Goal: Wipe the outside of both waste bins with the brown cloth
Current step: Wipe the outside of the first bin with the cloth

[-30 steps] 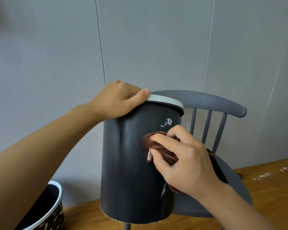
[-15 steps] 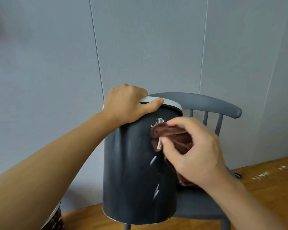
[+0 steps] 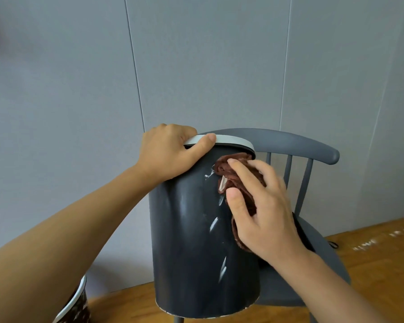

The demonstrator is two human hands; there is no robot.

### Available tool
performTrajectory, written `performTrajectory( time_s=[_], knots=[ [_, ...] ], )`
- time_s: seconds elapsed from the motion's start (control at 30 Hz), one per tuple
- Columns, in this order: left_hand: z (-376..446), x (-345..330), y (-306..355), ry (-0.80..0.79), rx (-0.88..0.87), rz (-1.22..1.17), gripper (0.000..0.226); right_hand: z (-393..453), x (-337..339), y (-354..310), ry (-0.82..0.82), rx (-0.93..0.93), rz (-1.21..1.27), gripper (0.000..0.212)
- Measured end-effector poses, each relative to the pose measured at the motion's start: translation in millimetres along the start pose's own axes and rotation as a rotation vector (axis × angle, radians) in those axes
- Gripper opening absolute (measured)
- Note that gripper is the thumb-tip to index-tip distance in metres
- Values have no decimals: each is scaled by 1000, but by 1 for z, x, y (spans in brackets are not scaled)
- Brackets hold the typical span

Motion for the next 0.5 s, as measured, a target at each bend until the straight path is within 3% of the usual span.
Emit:
performTrajectory(
  time_s=[0.13, 0.3, 0.5],
  knots=[
    [-4, 2, 4, 5, -11, -7, 67, -6, -3, -9, 101, 76, 33, 42],
    [-5, 1, 6, 17, -26, -6, 68, -7, 9, -24, -42, 273, -96, 29],
    [-4, -2, 15, 26, -76, 33, 70, 34, 19, -22, 127, 80, -102, 31]
  ],
)
Point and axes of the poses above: each hand's wrist, its own z-axis towards the middle knuckle, its own x-axis out of the back of the hand, y = z × x, the point moved 1 cm from there along z, towards the middle knuckle, and after that the axes turned 3 degrees about -y, right-handed, at the moved point
